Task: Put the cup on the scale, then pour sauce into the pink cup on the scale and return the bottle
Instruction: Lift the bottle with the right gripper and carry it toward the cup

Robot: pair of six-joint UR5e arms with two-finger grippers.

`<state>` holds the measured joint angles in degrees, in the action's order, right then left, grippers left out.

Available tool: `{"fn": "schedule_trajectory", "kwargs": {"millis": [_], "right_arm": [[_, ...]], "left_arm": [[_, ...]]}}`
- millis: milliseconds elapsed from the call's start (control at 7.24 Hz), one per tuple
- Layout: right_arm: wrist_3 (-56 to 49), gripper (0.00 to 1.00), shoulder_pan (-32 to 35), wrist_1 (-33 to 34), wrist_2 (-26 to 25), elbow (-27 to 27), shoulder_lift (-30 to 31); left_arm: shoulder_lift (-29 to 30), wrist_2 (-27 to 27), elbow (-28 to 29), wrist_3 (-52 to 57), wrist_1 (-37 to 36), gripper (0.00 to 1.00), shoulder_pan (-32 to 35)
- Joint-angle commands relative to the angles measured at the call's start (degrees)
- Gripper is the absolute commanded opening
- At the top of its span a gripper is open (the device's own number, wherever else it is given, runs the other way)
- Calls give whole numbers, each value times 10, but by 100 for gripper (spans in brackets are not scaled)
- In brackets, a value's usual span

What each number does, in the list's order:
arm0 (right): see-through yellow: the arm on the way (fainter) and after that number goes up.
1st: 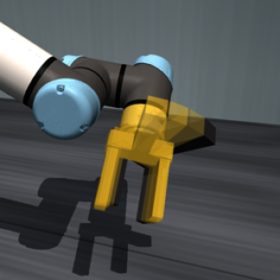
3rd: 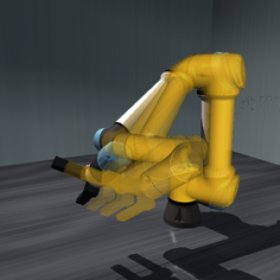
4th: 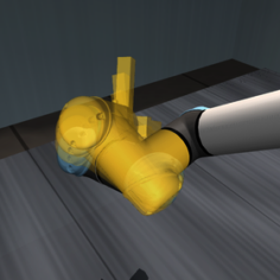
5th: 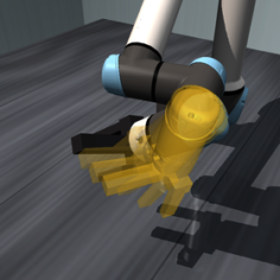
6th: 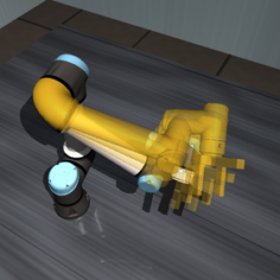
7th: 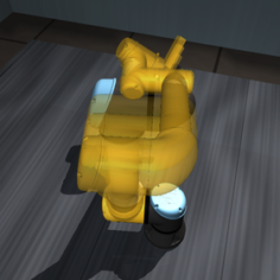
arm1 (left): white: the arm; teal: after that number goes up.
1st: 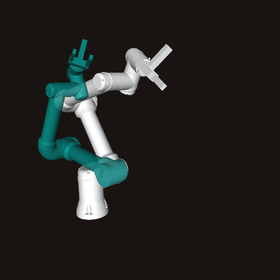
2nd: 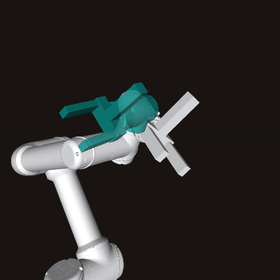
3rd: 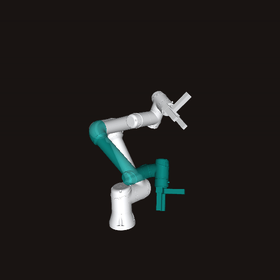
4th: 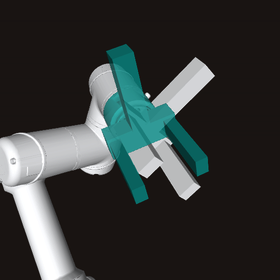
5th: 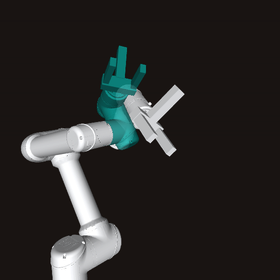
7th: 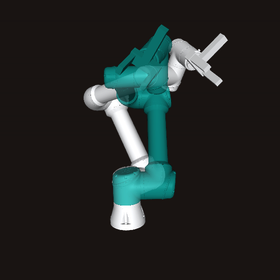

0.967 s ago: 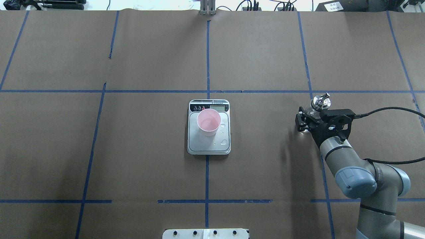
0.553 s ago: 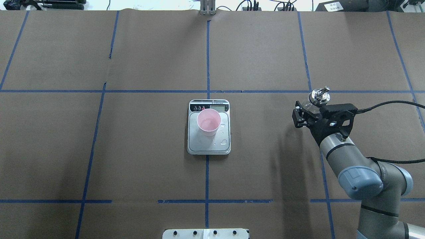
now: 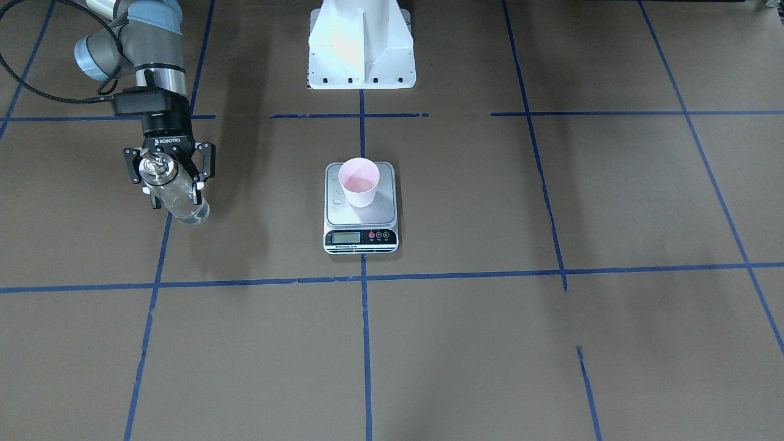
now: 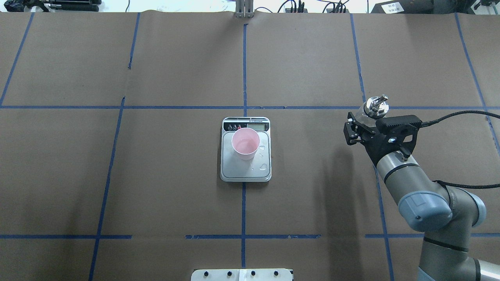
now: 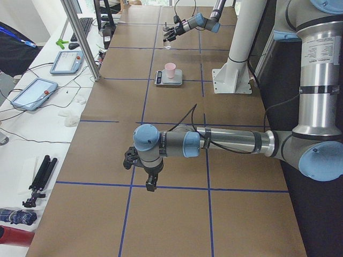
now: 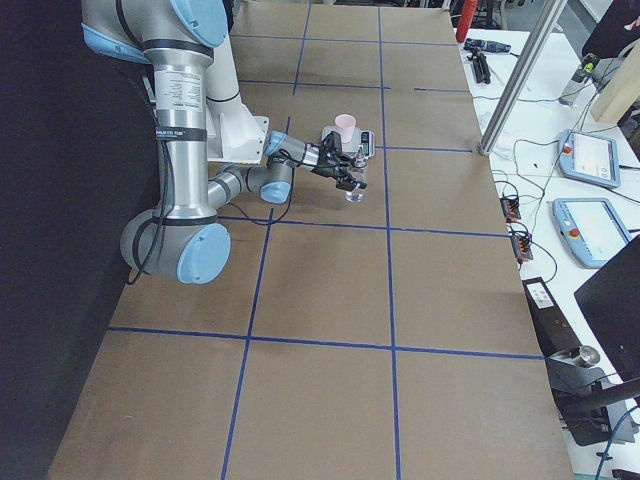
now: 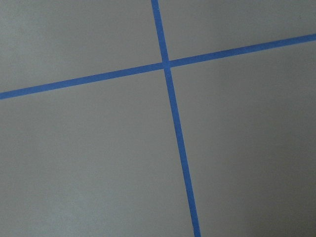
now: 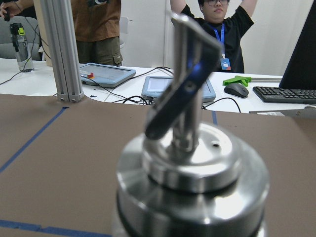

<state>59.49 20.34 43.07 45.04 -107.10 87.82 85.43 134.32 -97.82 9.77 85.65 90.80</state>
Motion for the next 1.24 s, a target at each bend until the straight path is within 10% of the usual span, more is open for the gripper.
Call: {"fn": "schedule_trajectory", "kwargs": {"millis": [0, 691, 1106], "right_arm": [[-111, 0, 12, 3, 0, 0, -59], [-155, 0, 17, 342, 0, -1, -224], [-242, 0, -30, 396, -114, 17, -239]], "left_arm": [[-18, -1, -24, -1, -1, 100, 25], [-17, 2, -24, -2, -2, 100, 25], [-16, 2, -24, -2, -2, 100, 25]]}}
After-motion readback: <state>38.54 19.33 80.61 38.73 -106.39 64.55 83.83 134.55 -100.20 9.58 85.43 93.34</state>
